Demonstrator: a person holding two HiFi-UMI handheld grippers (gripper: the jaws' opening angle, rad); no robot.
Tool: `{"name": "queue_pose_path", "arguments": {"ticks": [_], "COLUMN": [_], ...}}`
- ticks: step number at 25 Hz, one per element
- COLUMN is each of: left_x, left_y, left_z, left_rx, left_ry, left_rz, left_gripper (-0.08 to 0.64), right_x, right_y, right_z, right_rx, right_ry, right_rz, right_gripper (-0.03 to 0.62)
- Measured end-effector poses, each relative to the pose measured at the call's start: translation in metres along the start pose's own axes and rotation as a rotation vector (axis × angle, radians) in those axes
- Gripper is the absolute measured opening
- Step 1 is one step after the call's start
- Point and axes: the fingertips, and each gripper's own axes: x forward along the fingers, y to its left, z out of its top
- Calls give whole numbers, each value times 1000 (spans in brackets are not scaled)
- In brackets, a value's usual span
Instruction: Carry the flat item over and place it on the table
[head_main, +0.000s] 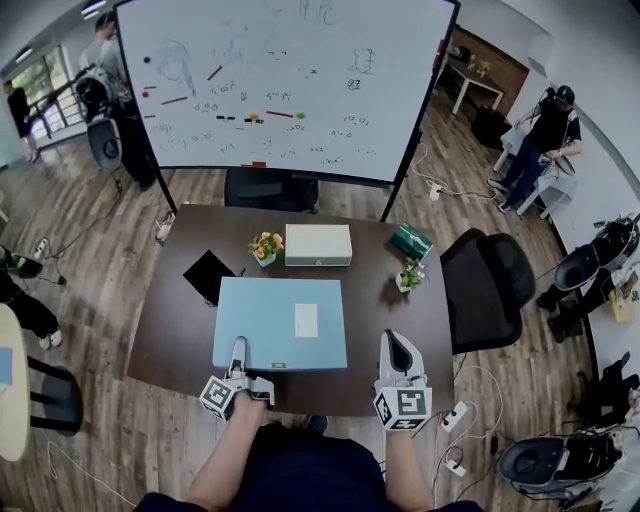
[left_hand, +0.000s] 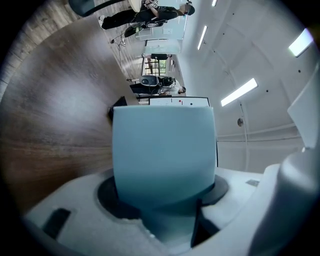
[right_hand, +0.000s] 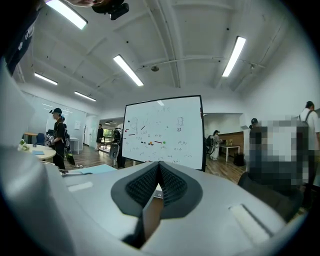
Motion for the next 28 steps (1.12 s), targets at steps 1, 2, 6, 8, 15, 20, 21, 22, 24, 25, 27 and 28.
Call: {"name": "queue_pose_path", "arguments": {"ticks": [1,2,6,8,15,20,21,22,24,25,27,28], "left_x": [4,7,18,23,44,63,66,69,75,77,82,84], "left_y": [3,6,29,47,94,130,135,140,148,153,165,170], "left_z": [2,4,9,15,29,40,42,43,44,44,44,44], "left_rx": [4,11,16,33,17,9,8,8,-6,-19,-39,-43], "left_ry": [-1,-1,8,19,25,8,9,12,17,15,5,1], "left_rz": [3,11,66,99,173,250,263,270,282,292,317,325], "left_gripper": [256,256,256,256,256,256,258,258,258,258,258,259], "right_x": [6,11,29,35,47,53,54,54,55,56,57,58], "right_y": [1,3,6,11,15,12,13,13,13,13,13,14], "right_z": [-1,-2,-4,-2,-5,-6,-6,-6,-7,-7,-9,-9], "right_rx": [-3,-4,12,8,18,10,9,7,2,0,-3,-4], "right_ry": [3,5,13,14,31,43,45,46,50,53,57,60], "right_rz": [6,10,6,4,-19,-41,-45,-47,-52,-54,-53,-52], "right_gripper": [11,11,11,11,11,11,11,11,11,11,11,11]}}
